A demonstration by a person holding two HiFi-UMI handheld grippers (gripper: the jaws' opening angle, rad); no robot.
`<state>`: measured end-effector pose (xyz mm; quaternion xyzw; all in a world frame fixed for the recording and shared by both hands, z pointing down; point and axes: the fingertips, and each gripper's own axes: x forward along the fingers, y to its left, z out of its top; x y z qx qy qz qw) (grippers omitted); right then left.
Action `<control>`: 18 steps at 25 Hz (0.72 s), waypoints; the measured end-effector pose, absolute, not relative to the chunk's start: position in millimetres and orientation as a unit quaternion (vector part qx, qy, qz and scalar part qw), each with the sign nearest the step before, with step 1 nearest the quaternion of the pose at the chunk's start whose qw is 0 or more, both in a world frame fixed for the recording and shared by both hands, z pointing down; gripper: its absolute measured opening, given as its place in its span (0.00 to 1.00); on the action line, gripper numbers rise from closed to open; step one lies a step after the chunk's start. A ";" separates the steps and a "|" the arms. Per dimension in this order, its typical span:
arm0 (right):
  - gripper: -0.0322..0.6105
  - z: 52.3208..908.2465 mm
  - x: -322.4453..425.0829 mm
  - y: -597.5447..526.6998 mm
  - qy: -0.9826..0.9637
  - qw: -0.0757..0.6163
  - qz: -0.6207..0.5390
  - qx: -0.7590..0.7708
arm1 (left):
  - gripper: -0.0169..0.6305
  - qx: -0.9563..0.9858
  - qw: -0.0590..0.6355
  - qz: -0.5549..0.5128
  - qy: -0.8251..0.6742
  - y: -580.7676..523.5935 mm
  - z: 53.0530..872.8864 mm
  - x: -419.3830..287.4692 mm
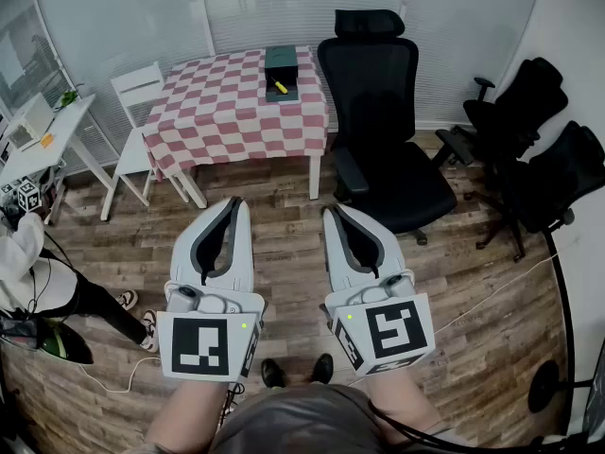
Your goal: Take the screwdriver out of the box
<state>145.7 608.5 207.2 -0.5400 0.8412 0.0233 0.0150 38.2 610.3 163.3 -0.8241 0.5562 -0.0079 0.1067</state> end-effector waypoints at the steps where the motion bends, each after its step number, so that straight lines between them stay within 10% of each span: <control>1: 0.09 206.9 148.5 606.2 0.842 0.016 0.026 -0.539 | 0.03 -0.824 0.109 -0.006 0.556 608.3 163.3 41.9; 18: 0.09 235.7 186.4 580.3 0.850 0.033 -0.035 -0.525 | 0.03 -0.828 0.072 -0.032 0.555 577.6 202.0 81.1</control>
